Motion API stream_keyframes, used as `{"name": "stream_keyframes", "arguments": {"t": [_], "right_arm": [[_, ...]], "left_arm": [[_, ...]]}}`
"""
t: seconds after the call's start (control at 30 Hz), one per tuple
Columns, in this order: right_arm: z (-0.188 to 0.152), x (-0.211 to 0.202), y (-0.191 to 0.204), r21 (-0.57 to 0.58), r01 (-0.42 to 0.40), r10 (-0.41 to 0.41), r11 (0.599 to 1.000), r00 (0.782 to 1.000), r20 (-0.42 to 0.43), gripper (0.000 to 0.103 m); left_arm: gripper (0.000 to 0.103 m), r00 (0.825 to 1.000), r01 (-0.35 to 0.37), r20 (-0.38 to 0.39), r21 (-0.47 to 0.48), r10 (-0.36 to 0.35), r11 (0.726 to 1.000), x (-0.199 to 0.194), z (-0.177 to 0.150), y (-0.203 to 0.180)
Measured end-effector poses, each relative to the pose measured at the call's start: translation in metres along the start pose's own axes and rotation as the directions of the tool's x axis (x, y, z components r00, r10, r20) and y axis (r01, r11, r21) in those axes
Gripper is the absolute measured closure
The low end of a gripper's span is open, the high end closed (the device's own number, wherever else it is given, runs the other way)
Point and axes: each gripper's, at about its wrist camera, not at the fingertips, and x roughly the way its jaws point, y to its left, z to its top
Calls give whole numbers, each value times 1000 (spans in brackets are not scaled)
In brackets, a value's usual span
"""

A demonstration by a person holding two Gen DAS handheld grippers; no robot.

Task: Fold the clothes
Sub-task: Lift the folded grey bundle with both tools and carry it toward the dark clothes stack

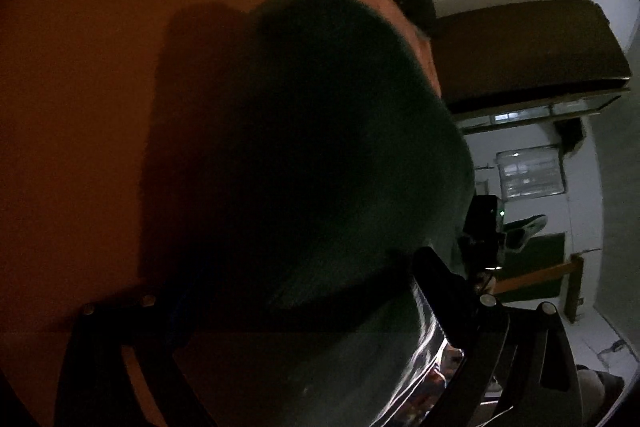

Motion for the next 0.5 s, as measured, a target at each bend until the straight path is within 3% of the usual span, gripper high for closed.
{"name": "stream_keyframes", "arguments": {"t": [0.07,0.1,0.13,0.17,0.27,0.33,0.5], "right_arm": [[-1,1,3,-20,-8,8,1000,1000,-5,6],[-2,1,4,-30,-14,14,999,1000,-7,7],[-3,2,3,-39,-11,11,999,1000,-4,18],[-4,3,2,-49,-7,7,999,1000,-1,25],[-11,3,-4,-49,-13,14,999,1000,25,31],[-17,-1,-3,-46,-20,22,999,999,46,38],[-31,-29,34,-130,39,-18,991,987,160,51]], "left_arm": [[19,1000,8,22,19,-9,1000,7,1,-8],[37,999,7,33,32,-8,999,9,3,-10],[47,999,6,43,44,-8,999,11,4,-12],[51,999,13,47,49,-16,999,11,3,-13],[56,997,37,60,40,-39,999,9,-14,-11],[66,995,56,79,32,-58,998,-22,-37,-6],[72,986,59,151,63,-68,996,-47,-53,-14]]}}
